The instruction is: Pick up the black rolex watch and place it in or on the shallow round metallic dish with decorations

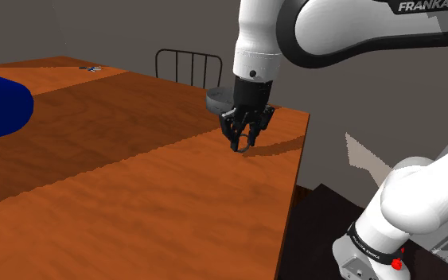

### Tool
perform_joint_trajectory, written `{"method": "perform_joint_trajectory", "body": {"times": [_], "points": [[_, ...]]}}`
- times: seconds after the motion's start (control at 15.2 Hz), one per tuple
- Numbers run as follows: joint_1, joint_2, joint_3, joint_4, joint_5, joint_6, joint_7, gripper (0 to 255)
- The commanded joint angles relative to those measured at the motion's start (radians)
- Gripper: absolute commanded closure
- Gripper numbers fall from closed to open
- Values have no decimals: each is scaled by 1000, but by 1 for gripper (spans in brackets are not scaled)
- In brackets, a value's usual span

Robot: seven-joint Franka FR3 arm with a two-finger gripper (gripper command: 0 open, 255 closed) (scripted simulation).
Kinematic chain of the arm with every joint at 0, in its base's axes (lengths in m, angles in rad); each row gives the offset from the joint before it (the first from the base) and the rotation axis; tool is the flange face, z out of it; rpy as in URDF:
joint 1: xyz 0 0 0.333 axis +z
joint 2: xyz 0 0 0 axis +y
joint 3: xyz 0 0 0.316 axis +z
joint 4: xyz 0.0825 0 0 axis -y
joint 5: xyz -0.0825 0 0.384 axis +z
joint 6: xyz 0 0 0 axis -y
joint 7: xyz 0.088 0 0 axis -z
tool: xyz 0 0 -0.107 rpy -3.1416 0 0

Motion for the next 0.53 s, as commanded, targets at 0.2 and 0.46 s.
{"method": "perform_joint_trajectory", "body": {"times": [0.2,0.46], "points": [[0,0,0,0,0,0,0,255],[-4,5,-8,56,-7,-52,3,255]]}}
